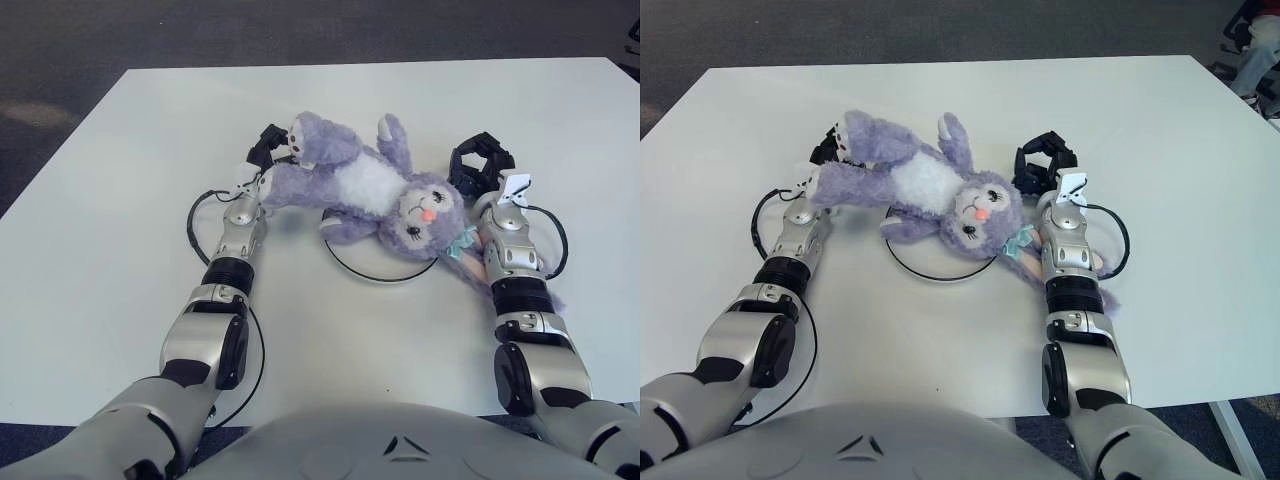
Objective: Put the doll into the plate.
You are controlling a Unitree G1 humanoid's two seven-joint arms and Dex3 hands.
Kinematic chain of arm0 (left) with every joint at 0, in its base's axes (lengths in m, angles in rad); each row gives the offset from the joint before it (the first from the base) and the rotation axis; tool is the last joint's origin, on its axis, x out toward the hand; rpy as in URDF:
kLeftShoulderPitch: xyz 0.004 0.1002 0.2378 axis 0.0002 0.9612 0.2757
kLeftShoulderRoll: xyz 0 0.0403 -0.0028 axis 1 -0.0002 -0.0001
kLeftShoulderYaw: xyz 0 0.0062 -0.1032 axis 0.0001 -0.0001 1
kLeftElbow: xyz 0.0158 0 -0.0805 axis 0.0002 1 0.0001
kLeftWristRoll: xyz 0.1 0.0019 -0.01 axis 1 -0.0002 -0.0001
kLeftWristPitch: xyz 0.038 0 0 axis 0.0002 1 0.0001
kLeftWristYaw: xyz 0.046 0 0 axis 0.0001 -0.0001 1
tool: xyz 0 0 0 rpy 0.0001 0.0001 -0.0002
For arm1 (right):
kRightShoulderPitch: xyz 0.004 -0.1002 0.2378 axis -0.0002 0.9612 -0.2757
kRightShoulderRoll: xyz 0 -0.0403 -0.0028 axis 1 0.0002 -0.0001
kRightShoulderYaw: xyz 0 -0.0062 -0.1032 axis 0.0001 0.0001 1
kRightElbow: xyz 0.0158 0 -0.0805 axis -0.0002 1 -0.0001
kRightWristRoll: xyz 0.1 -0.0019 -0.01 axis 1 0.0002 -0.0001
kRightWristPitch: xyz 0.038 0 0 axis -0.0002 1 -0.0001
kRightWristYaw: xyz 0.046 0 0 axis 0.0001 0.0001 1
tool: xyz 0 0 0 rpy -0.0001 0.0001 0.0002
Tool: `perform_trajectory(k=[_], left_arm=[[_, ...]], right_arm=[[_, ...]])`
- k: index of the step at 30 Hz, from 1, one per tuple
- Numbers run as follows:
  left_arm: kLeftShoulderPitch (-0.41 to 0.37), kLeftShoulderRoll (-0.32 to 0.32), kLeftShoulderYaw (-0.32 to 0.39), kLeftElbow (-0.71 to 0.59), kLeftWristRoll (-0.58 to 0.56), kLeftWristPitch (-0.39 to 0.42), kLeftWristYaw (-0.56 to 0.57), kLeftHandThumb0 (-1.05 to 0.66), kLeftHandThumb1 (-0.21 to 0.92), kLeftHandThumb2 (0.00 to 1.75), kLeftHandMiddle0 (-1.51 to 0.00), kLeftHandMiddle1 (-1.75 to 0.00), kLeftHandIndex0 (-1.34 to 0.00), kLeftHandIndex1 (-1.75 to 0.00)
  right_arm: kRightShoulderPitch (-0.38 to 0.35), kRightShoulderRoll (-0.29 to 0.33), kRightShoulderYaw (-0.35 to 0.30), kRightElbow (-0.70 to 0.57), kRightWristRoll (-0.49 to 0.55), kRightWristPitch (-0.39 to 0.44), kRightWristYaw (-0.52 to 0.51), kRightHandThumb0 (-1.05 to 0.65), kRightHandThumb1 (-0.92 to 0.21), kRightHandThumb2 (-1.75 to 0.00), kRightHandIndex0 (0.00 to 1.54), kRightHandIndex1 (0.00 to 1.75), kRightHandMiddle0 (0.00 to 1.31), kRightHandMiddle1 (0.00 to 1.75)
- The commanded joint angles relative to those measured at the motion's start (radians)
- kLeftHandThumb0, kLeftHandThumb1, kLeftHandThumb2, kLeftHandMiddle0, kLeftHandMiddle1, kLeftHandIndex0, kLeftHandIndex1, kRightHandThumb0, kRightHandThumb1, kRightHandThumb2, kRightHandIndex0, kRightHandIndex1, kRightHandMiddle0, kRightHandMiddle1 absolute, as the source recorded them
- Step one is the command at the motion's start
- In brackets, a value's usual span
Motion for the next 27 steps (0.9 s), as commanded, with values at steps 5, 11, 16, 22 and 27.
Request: perform_trajectory(k=[5, 11, 16, 22, 27], left_arm=[[0.06, -0.01, -0.006, 0.04, 0.003, 0.038, -0.004, -0.41, 0.55, 1.02, -1.1, -1.75, -0.43, -1.75], [0.061, -0.01, -0.007, 0.036, 0.006, 0.043, 0.004, -0.41, 0.55, 1.02, -1.1, -1.75, -0.43, -1.75], [0.061, -0.01, -0.004, 0.04, 0.007, 0.042, 0.01, -0.41, 0.55, 1.02, -1.1, -1.75, -0.43, -1.75], [0.061, -0.01, 0.0, 0.041, 0.009, 0.043, 0.029, -0.41, 0.54, 1.03, -1.11, -1.75, -0.44, -1.75], [0.061, -0.01, 0.007, 0.041, 0.014, 0.031, 0.073, -0.42, 0.53, 1.05, -1.12, -1.75, -0.45, -1.75]], right_arm=[[0.036, 0.047, 0.022, 0.041, -0.015, 0.039, -0.02, -0.45, -0.43, -1.17, 1.32, 1.75, 0.52, 1.75], [0.036, 0.049, 0.027, 0.041, -0.014, 0.046, -0.014, -0.44, -0.44, -1.17, 1.32, 1.75, 0.52, 1.75], [0.038, 0.046, 0.026, 0.049, -0.016, 0.035, -0.016, -0.44, -0.44, -1.16, 1.32, 1.75, 0.52, 1.75], [0.047, 0.039, 0.024, 0.046, -0.017, 0.029, -0.016, -0.44, -0.45, -1.16, 1.32, 1.75, 0.51, 1.75], [0.067, 0.033, 0.019, 0.008, -0.018, 0.023, -0.02, -0.44, -0.45, -1.16, 1.32, 1.75, 0.51, 1.75]])
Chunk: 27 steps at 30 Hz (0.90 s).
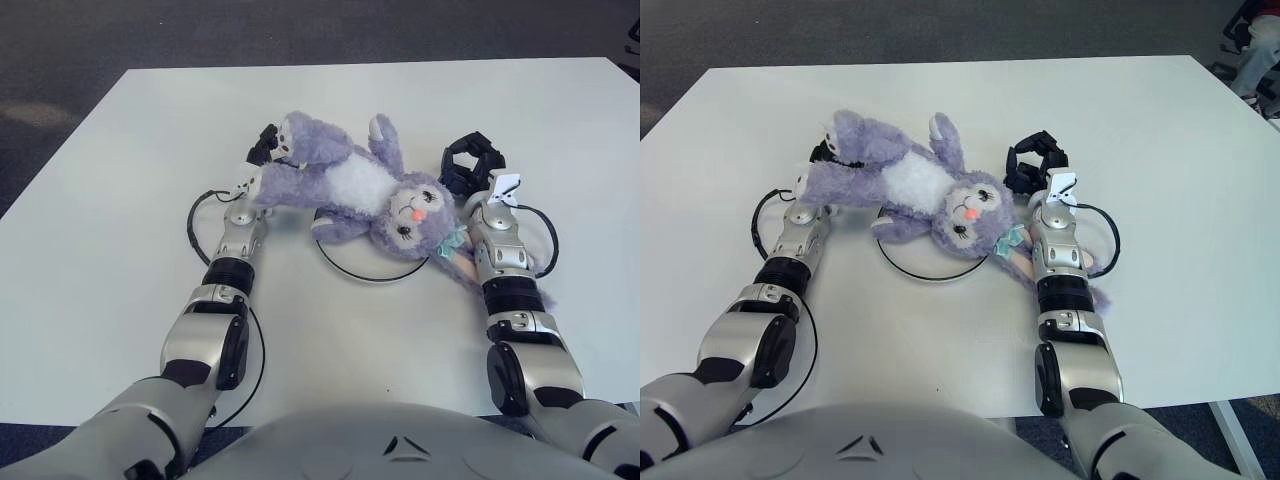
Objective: Put the doll into the plate.
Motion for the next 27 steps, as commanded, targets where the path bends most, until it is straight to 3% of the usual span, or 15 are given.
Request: perform_trajectory(k=[1, 10, 27], left_arm=[[0.061, -0.009, 0.004, 0.042, 0.01, 0.027, 0.036, -0.42, 0.52, 1.06, -1.12, -1.75, -0.45, -1.75], [0.064, -0.004, 0.007, 0.037, 0.028, 0.015, 0.088, -0.42, 0.5, 1.09, -1.13, -1.75, -0.47, -1.75], [0.071, -0.003, 0.005, 0.018, 0.027, 0.028, 0.101, -0.43, 0.48, 1.11, -1.14, -1.75, -0.48, -1.75]], right_arm=[[0.069, 0.011, 0.003, 0.006, -0.01, 0.038, -0.001, -0.44, -0.44, -1.16, 1.32, 1.75, 0.52, 1.75], [0.162, -0.008, -0.024, -0.208, 0.006, 0.104, 0.009, -0.45, -0.41, -1.2, 1.31, 1.75, 0.54, 1.75], [0.257, -0.024, -0.05, -0.379, -0.014, 0.162, 0.005, -0.47, -0.36, -1.26, 1.27, 1.75, 0.58, 1.75]])
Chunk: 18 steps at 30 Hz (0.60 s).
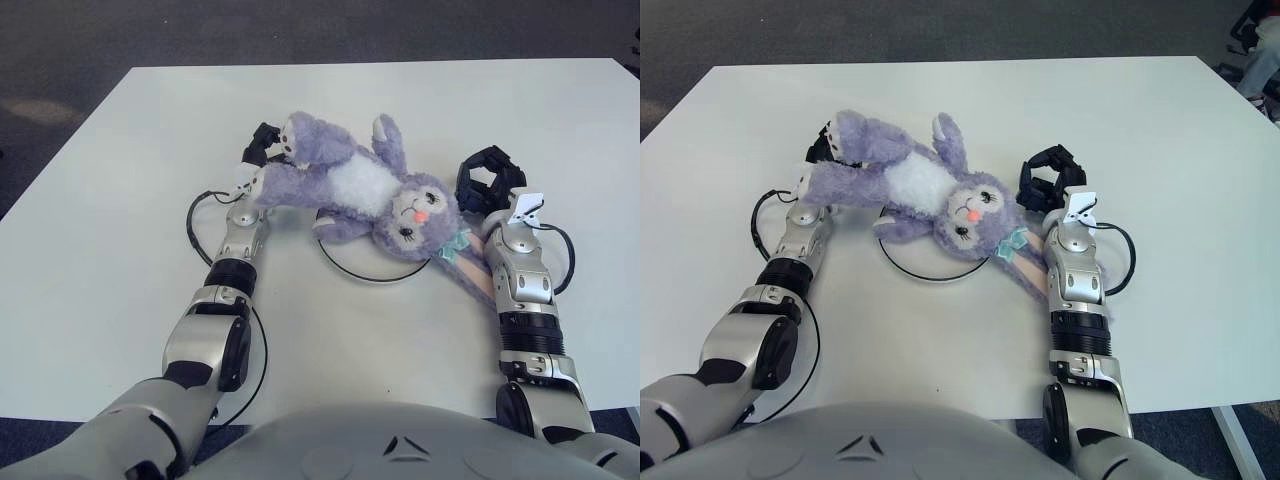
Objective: Put the doll into the plate.
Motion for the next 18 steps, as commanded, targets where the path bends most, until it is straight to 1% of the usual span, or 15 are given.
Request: perform_trajectory(k=[1, 5, 9, 18], left_arm=[[0.065, -0.002, 0.003, 0.034, 0.002, 0.042, 0.009, -0.43, 0.48, 1.11, -1.14, -1.75, -0.48, -1.75], [0.068, -0.005, 0.009, 0.029, -0.005, 0.047, 0.012, -0.43, 0.48, 1.11, -1.14, -1.75, -0.48, -1.75], [0.075, -0.008, 0.014, 0.018, -0.01, 0.044, 0.014, -0.43, 0.48, 1.11, -1.14, -1.75, -0.48, -1.75], [0.111, -0.021, 0.022, -0.036, -0.02, 0.05, 0.017, -0.43, 0.48, 1.12, -1.14, -1.75, -0.48, -1.75]], right_arm=[[0.059, -0.021, -0.013, -0.011, -0.019, 0.005, 0.005, -0.47, -0.36, -1.26, 1.26, 1.75, 0.58, 1.75], [0.072, -0.03, -0.016, 0.0, -0.032, -0.018, 0.007, -0.47, -0.36, -1.26, 1.25, 1.75, 0.58, 1.75], [0.07, -0.034, -0.029, 0.046, -0.034, -0.055, 0.012, -0.47, -0.36, -1.26, 1.24, 1.75, 0.58, 1.75], [0.066, -0.03, -0.04, 0.062, -0.033, -0.074, 0.018, -0.47, -0.37, -1.25, 1.23, 1.75, 0.57, 1.75]])
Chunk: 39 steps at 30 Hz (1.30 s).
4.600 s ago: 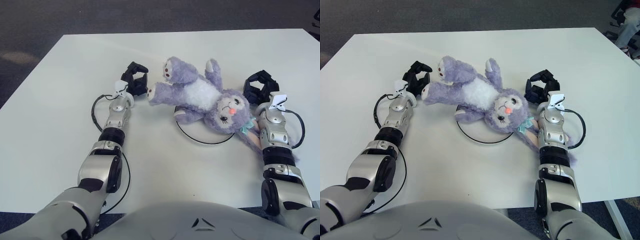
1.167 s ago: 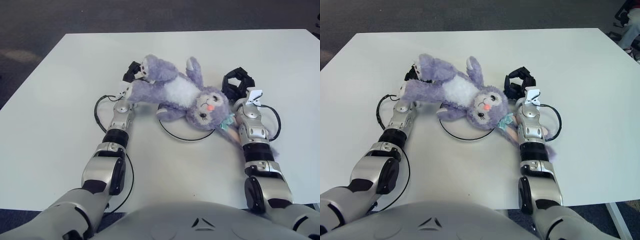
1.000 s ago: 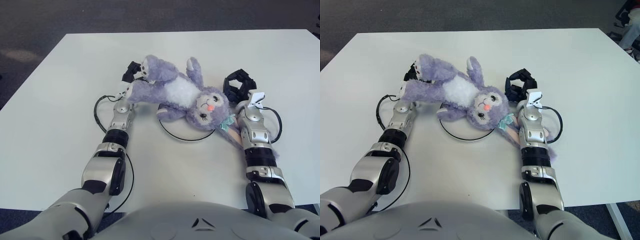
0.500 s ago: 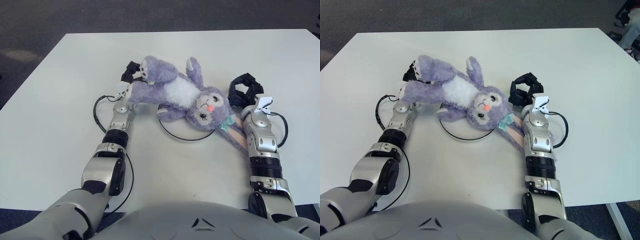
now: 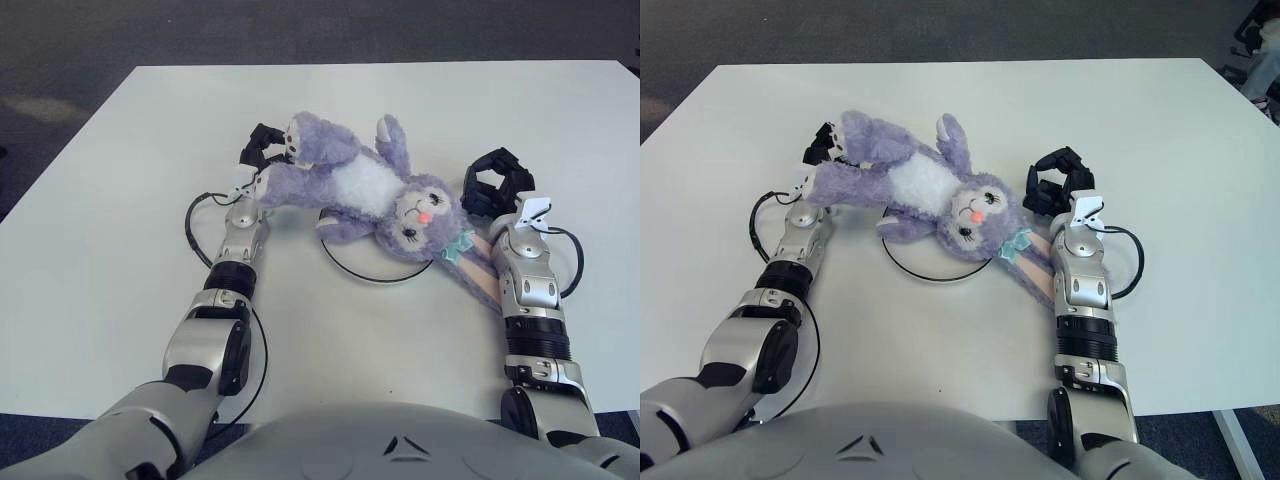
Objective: Put the doll into the plate.
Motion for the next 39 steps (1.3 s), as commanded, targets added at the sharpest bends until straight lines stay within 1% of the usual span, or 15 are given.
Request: perform_trajectory(k=[1, 10, 20, 24, 29, 35, 39], left_arm=[[0.079, -0.012, 0.01, 0.014, -0.013, 0.04, 0.008, -0.43, 0.48, 1.12, -1.14, -1.75, -0.48, -1.75], [0.119, -0.022, 0.016, -0.039, -0.018, 0.046, 0.006, -0.43, 0.48, 1.11, -1.13, -1.75, -0.48, -1.75], [0.136, -0.023, 0.022, -0.062, -0.015, 0.056, 0.008, -0.42, 0.5, 1.1, -1.11, -1.75, -0.47, -1.75], [0.139, -0.025, 0.027, -0.065, -0.022, 0.05, 0.001, -0.43, 0.49, 1.11, -1.11, -1.75, -0.48, -1.75], [0.144, -0.025, 0.03, -0.063, -0.028, 0.026, -0.003, -0.44, 0.44, 1.17, -1.15, -1.75, -0.51, -1.75], [0.162, -0.019, 0.026, -0.058, -0.025, -0.063, -0.028, -0.47, 0.34, 1.29, -1.2, -1.75, -0.59, -1.75], [0.166, -0.013, 0.027, -0.05, -0.028, -0.097, -0.047, -0.49, 0.28, 1.36, -1.22, -1.75, -0.64, -1.75]], right_arm=[[0.051, -0.013, -0.015, 0.033, -0.004, -0.014, 0.005, -0.47, -0.37, -1.25, 1.23, 1.75, 0.57, 1.75], [0.045, -0.013, -0.02, 0.052, -0.004, -0.017, 0.002, -0.46, -0.37, -1.25, 1.22, 1.75, 0.57, 1.75], [0.043, -0.014, -0.022, 0.066, 0.0, -0.017, 0.002, -0.46, -0.37, -1.25, 1.23, 1.75, 0.57, 1.75], [0.045, -0.007, -0.028, 0.078, 0.024, -0.037, 0.021, -0.46, -0.37, -1.25, 1.23, 1.75, 0.57, 1.75], [0.045, -0.002, -0.035, 0.113, 0.053, -0.086, 0.053, -0.47, -0.36, -1.26, 1.23, 1.75, 0.58, 1.75], [0.038, -0.003, -0.049, 0.163, 0.077, -0.143, 0.087, -0.48, -0.33, -1.3, 1.24, 1.75, 0.6, 1.75], [0.035, 0.0, -0.056, 0.186, 0.085, -0.173, 0.097, -0.48, -0.32, -1.32, 1.25, 1.75, 0.62, 1.75]])
